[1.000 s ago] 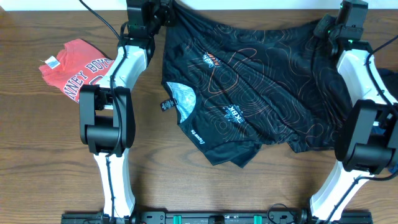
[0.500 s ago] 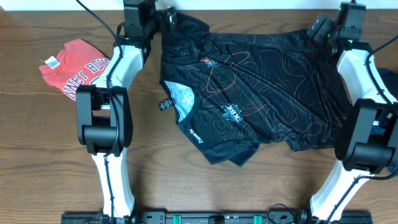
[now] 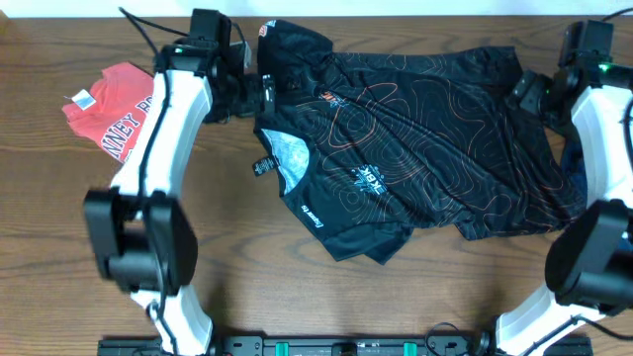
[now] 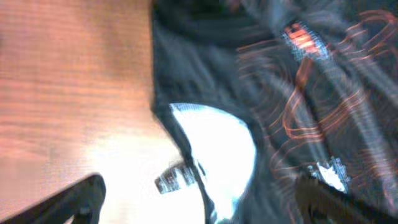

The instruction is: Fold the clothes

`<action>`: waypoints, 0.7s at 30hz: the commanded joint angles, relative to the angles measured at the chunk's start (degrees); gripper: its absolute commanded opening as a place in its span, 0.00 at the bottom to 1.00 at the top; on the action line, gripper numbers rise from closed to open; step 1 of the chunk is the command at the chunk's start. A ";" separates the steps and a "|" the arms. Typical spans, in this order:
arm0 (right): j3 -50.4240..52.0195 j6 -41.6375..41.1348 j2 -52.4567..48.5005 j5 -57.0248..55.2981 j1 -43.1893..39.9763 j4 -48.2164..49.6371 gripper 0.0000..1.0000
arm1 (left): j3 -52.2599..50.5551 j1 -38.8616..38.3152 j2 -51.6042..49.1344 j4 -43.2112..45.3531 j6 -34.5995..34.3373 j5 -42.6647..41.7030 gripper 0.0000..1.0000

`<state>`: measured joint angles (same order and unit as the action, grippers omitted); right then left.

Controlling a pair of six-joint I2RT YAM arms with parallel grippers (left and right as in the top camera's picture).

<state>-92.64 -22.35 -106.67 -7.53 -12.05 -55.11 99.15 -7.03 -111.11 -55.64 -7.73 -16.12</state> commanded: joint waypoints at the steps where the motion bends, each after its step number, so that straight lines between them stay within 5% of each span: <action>1: -0.37 0.11 1.05 -0.35 -0.42 -4.28 0.99 | 0.39 -2.69 0.66 -7.15 -1.44 -0.33 0.98; 9: -0.37 2.08 1.05 -0.37 -0.42 -11.10 0.99 | -9.33 -8.63 0.61 -9.16 -5.29 -0.33 0.98; 21: -0.37 2.71 1.05 0.92 -0.42 -12.55 0.99 | -28.24 -9.66 0.61 5.79 -10.60 -3.30 0.98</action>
<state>-92.64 -20.36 -105.97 -7.01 -12.05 -67.53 73.06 -16.62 -109.89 -51.57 -16.93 -16.86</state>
